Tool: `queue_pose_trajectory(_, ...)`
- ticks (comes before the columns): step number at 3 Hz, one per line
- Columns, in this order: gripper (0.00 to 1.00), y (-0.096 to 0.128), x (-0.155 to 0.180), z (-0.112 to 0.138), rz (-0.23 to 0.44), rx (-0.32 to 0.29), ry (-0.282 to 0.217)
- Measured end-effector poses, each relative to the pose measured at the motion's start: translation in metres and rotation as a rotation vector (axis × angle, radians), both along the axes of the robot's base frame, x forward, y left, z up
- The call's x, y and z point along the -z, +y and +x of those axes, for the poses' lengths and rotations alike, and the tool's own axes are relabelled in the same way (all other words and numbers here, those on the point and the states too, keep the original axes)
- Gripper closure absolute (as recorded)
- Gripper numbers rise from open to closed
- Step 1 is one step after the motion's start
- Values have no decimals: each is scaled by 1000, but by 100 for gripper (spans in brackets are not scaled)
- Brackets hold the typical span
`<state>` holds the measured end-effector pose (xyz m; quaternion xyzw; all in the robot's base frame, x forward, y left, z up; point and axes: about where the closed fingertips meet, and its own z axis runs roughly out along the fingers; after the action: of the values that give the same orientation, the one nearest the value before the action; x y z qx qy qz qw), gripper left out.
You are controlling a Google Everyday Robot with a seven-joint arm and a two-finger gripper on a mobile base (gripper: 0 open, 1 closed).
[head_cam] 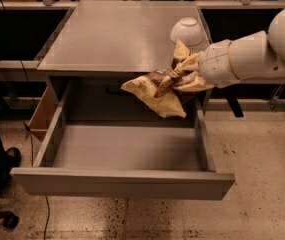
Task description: Pick brown chip bag from top drawer and place on counter
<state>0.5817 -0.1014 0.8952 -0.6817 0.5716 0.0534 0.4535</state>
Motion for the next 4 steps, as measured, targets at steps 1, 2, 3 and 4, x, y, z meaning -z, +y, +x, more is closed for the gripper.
queue_pose_trajectory(1, 100, 12, -18, 62, 58, 16, -51)
queue_pose_trajectory(2, 100, 43, -36, 117, 101, 0, -90)
queue_pose_trajectory(3, 100, 80, -50, 165, 135, -23, -110)
queue_pose_trajectory(4, 100, 118, -60, 202, 164, -32, -124)
